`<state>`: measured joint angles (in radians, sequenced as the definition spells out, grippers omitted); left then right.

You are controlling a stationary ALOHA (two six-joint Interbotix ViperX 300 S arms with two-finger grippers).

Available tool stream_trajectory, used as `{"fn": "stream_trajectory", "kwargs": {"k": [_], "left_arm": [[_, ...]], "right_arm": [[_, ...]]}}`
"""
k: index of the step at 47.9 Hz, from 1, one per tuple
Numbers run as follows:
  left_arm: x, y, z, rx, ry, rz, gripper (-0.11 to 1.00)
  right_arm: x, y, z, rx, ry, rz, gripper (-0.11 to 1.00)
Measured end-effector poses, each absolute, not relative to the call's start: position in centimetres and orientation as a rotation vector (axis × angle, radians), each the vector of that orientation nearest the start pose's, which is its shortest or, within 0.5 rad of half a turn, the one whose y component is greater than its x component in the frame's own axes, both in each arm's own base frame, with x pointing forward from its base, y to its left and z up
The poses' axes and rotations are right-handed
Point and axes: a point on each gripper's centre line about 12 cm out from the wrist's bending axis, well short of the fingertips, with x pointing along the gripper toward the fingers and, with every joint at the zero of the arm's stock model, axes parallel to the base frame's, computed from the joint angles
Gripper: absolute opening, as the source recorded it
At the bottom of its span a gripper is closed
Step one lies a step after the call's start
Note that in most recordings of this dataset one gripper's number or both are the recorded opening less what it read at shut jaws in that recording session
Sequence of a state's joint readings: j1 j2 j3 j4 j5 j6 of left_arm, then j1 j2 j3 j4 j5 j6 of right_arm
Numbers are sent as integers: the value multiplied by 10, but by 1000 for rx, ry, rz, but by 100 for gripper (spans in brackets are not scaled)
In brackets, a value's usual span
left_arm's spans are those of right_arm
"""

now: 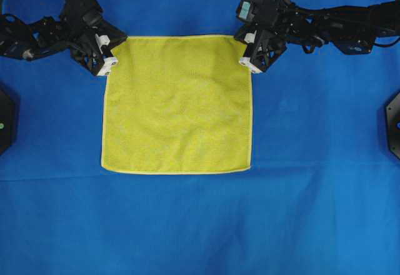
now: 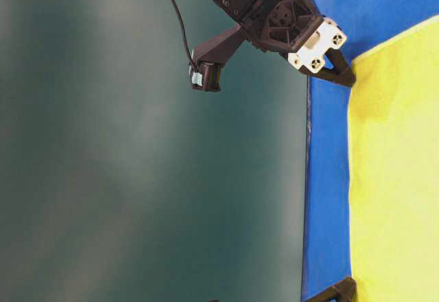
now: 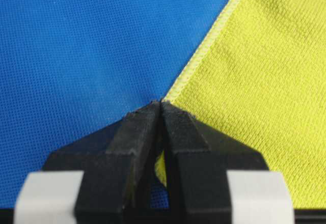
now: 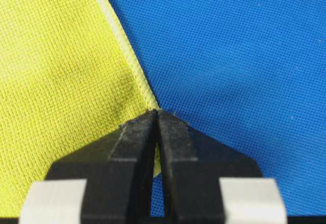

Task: Fold the yellow towel.
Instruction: 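Move both grippers to the towel's far corners and grasp them, then pull both held corners toward the near edge, folding the towel in half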

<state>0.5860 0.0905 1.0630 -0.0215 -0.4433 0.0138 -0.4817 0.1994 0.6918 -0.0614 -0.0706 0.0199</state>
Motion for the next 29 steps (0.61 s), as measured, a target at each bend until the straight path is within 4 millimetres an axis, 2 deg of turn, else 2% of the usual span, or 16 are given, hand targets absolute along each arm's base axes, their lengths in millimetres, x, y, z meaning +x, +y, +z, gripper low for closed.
{"fn": "stream_trajectory", "kwargs": {"k": [8,19,24,29], "left_arm": [[248,165,75,-210,696,567,1],[249,163,116,-188,634,564,1],[246,162,130,-168,590,565,1],[243,159,130,-165,593,562,1]], "right_arm": [[342,-183,97,161,794,-445,1],[336,-186,126,150,729,-465,1],[333,-185,128,147,726,-465,1],[332,-184,128,149,729,-464,1]]}}
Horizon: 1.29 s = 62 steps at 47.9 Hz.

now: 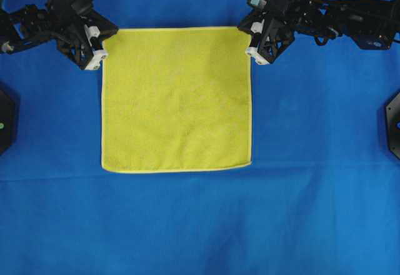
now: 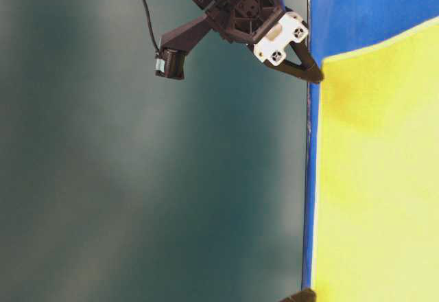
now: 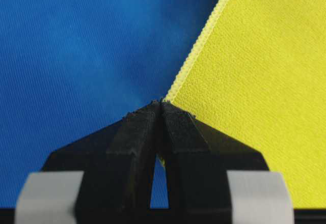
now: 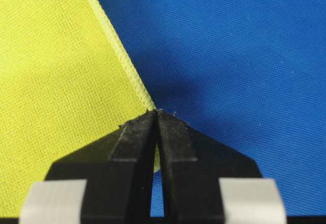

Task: Fold the yellow towel.
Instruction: 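Pull both held corners toward the near edge, folding the towel in half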

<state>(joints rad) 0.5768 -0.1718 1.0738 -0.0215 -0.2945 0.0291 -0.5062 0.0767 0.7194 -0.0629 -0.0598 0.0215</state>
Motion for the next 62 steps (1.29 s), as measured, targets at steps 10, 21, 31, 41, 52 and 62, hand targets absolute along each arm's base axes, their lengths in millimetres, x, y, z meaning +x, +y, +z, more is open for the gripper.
{"fn": "stream_trajectory", "kwargs": {"k": [10,21,31,41,52,62], "left_arm": [[238,152,129,-169,602,552,1],[242,121,133,-152,624,452,1],[253,67,134,-116,644,262,1],[259,14,134,-153,653,102,1],[257,-32,131,-230,688,-19,1],[254,-53,128,-251,711,-78,1]], "right_arm": [[333,-180,132,149,719,-458,1],[336,-148,143,140,733,-390,1],[340,-98,149,134,774,-277,1],[347,-45,146,132,805,-153,1],[348,-8,145,167,814,-81,1],[348,15,145,175,823,-30,1]]}}
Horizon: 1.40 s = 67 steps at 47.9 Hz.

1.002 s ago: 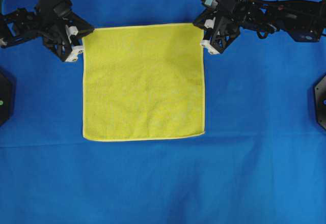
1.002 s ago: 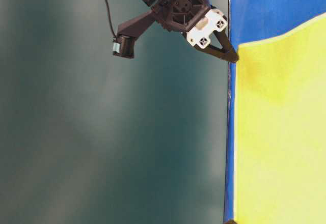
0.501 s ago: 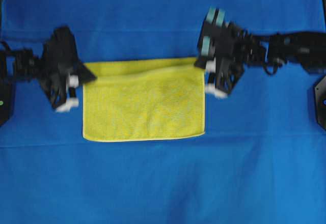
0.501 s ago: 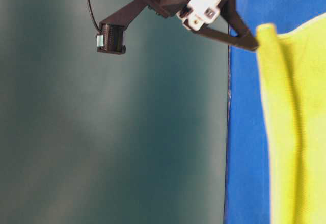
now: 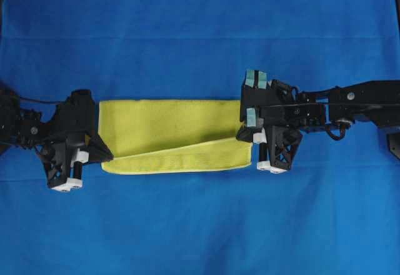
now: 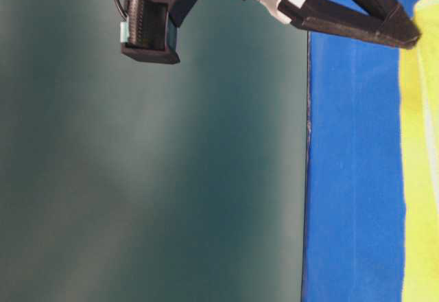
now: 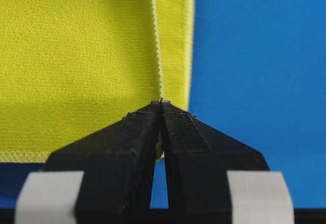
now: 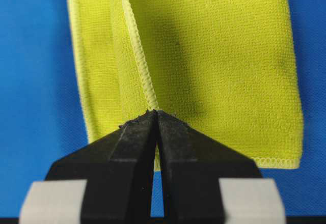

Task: Fold the yellow towel.
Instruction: 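Pull both held corners toward the near edge, folding the towel in half, then release the corners and lift both grippers back to the far edge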

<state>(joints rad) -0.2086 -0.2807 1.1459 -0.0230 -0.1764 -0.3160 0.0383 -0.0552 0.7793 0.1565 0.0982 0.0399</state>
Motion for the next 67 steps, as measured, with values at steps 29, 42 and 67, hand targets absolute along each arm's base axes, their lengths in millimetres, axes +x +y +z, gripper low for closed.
{"fn": "stream_trajectory", "kwargs": {"k": [29,42,67], "left_arm": [[262,-63,127,-234,720,-107,3],[261,-64,130,-232,725,-110,76],[264,3,141,-183,686,76,79]], "right_arm": [[350,22,145,176,826,-15,2],[352,31,148,163,824,12,65],[351,-34,155,204,792,-150,59]]}}
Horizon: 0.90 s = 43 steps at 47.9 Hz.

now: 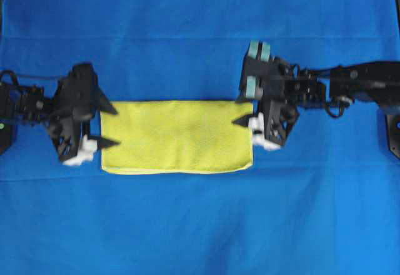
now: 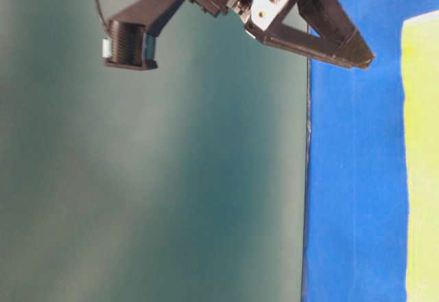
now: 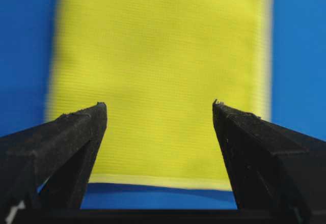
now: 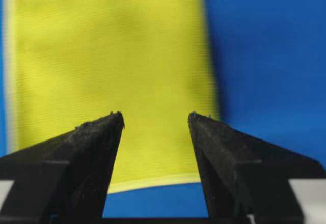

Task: Fold the yellow towel.
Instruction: 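Release the corners and lift both grippers back to the far edge, then grasp the folded towel's far corners with both grippers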

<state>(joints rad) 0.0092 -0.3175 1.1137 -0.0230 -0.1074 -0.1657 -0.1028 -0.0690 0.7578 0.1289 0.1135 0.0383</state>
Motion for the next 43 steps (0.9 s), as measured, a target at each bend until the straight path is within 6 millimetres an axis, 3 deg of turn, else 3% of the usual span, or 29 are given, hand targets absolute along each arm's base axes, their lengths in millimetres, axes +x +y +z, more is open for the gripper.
{"fn": "stream_trajectory", "kwargs": {"k": [12,22,29,43], "left_arm": [[263,34,127,-151,730,165,79],[261,54,103,-179,794,235,77],[260,55,92,-177,836,238,74],[262,54,90,-180,840,235,61]], "right_arm": [[352,-50,129,217,850,-193,59],[348,-63,112,237,877,-233,58],[344,-66,107,241,885,-244,55],[341,-62,104,242,896,-238,48]]}}
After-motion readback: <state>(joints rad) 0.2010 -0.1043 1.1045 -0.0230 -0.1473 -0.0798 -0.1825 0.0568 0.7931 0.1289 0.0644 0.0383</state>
